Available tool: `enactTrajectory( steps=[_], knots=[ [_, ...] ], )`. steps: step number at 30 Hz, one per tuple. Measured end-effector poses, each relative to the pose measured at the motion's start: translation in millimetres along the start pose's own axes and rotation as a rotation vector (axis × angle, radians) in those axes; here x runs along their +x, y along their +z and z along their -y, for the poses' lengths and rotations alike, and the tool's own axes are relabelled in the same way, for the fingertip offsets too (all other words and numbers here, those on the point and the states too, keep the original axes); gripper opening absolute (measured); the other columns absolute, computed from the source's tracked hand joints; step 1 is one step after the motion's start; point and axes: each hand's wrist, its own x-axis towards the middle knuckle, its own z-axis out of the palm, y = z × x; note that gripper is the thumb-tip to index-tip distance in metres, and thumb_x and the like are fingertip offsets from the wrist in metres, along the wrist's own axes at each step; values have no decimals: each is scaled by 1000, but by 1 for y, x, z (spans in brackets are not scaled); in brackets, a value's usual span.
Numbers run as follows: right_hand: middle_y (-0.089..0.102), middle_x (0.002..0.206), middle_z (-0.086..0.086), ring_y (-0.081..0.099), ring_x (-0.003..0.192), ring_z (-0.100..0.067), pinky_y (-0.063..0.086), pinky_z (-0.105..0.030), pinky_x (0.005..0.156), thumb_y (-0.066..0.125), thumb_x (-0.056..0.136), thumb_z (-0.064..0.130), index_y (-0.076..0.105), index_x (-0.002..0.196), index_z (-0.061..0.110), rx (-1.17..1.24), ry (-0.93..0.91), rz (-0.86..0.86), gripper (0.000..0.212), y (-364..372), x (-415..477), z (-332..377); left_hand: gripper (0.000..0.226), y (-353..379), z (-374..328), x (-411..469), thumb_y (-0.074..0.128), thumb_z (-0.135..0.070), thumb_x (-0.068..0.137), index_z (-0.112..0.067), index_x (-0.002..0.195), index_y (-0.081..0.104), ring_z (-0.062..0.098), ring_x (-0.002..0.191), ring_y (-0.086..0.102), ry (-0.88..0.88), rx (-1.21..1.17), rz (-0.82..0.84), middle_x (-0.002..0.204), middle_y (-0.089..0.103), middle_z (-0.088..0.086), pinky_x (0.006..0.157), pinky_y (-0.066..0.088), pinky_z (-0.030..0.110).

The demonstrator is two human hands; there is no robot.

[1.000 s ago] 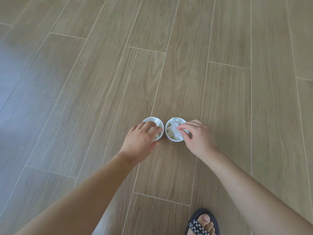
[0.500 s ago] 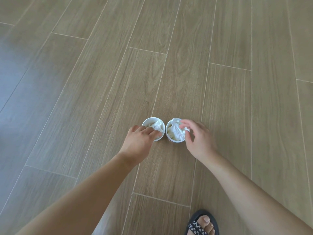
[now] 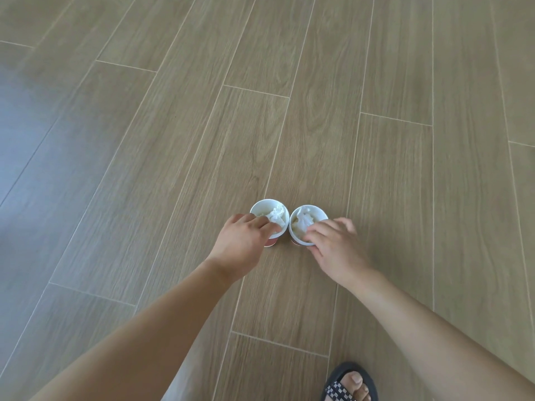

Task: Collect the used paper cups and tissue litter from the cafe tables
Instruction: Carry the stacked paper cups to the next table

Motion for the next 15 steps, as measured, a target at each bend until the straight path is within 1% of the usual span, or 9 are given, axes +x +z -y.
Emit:
enactTrajectory(
  steps=[2,4,6,8,10,15],
  knots=[
    [64,72,5,64,72,-19,45,-38,78,83,59,7,65,71,15,-16,2,1,23,-7,4,1,38,-6,2,4,55,-3,79,-18,114,61,29,92,62,0,33,60,103,67,1,84,44,37],
    [66,73,3,64,73,-21,45,-39,78,82,61,6,66,72,13,-25,6,13,21,-22,11,3,45,-21,7,11,48,-2,82,-20,123,54,29,100,58,48,99,128,110,63,0,88,41,34],
    [67,75,0,65,75,-24,44,-41,79,81,63,3,67,74,11,0,15,17,19,-46,21,9,42,-50,10,19,41,-9,88,-20,127,49,29,104,55,97,158,177,116,59,1,89,40,35],
    [67,74,0,65,73,-24,45,-40,78,82,60,2,67,72,10,13,25,5,21,-79,34,22,39,-89,9,22,37,-11,89,-18,125,51,31,103,56,132,146,160,116,59,4,87,41,37],
    [67,72,1,65,71,-22,45,-39,77,83,57,2,67,71,11,20,21,-14,23,-119,45,41,38,-134,4,17,41,-8,87,-16,122,55,32,98,58,132,94,95,110,62,7,83,41,37],
    [68,77,3,64,74,-24,43,-35,74,82,58,4,68,77,13,57,3,-34,25,-250,66,95,39,-274,-25,-10,48,-10,86,-19,123,56,30,102,56,47,-13,37,115,63,2,84,43,36]
  ],
)
